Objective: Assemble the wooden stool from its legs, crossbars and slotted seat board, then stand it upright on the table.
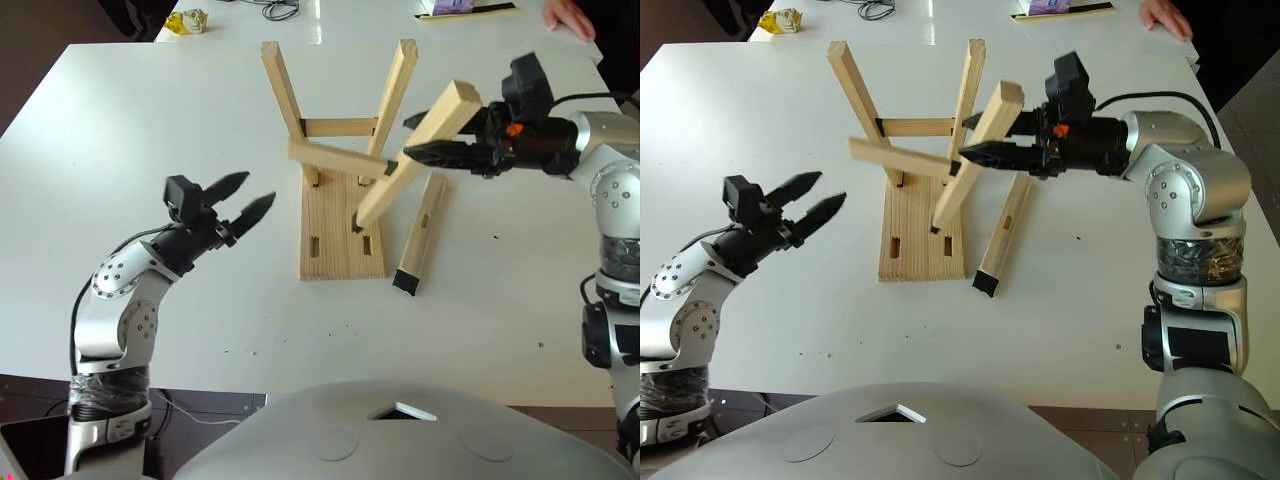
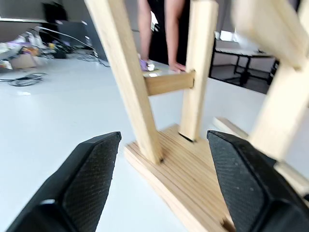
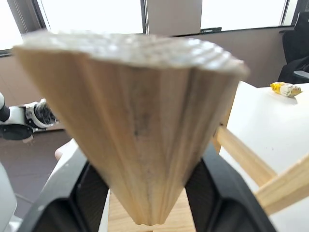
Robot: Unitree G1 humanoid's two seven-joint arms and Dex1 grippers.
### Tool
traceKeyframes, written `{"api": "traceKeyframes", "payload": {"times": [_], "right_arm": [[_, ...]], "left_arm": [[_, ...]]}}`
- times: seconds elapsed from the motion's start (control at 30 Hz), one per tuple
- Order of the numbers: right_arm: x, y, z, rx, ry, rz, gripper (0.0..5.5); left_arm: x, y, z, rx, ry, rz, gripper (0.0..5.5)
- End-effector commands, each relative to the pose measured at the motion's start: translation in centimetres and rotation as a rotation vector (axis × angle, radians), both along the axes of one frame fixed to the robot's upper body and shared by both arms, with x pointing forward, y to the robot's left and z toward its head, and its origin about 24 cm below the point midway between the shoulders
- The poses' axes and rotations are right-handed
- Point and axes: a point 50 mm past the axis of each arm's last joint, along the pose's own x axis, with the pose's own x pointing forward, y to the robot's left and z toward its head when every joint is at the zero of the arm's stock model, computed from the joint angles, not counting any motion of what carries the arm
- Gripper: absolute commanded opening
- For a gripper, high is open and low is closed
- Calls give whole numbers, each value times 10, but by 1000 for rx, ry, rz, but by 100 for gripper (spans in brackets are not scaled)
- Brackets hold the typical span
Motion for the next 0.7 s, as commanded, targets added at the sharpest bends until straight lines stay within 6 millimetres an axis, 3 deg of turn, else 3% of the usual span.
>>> {"api": "traceKeyframes", "payload": {"times": [0.03,0.23,0.37,0.7], "right_arm": [[-7,-2,8,-20,-85,35,204],[-14,3,-3,-34,-121,56,204],[-18,3,-7,-47,-120,69,204],[-21,2,-9,-48,-94,59,204]], "left_arm": [[-5,15,-8,-180,5,273,329],[7,24,-30,-260,101,503,329],[11,21,-34,-264,125,564,329],[10,34,-44,-230,178,764,329]]}}
